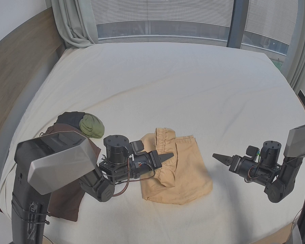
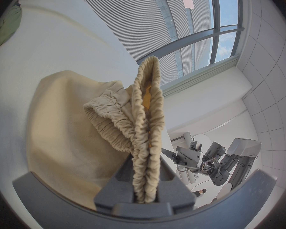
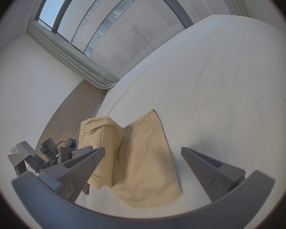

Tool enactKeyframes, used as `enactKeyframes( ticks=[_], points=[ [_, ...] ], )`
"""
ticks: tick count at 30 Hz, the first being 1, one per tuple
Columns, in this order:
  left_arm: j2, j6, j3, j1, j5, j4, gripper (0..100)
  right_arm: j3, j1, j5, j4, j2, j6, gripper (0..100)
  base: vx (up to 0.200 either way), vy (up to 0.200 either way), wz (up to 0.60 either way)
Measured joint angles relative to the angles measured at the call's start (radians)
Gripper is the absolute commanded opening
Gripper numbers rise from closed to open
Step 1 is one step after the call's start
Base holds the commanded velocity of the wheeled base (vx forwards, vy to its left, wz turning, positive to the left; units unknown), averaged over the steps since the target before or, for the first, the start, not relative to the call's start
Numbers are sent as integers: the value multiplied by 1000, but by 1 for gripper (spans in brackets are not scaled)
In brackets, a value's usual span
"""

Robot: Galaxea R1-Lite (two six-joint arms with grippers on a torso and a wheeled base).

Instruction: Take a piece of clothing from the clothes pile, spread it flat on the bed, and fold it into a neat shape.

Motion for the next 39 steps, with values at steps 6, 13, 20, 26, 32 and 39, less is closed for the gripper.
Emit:
enactKeyframes(
  ticks=[6, 13, 20, 26, 32, 39],
  points=[
    [25, 0, -26, -21, 2, 17, 0, -3, -3, 0, 2, 0, 0, 100, 0, 0, 0],
    [55, 0, -76, -45, 24, 28, 0, -3, -3, 0, 2, 0, 0, 100, 0, 0, 0],
    [77, 0, -104, -55, 36, 33, 100, -3, -2, 0, 2, 1, 0, 100, 0, 0, 0],
    [85, 0, -109, -55, 37, 31, 100, -3, -2, -1, 1, 1, 0, 100, 0, 0, 0],
    [88, 0, -107, -51, 53, 25, 100, -2, -1, 0, 1, 1, 0, 100, 0, 0, 0],
    [85, 4, -77, -39, 61, -7, 100, -1, 2, 0, 1, 1, 0, 100, 0, 0, 0]
  ],
)
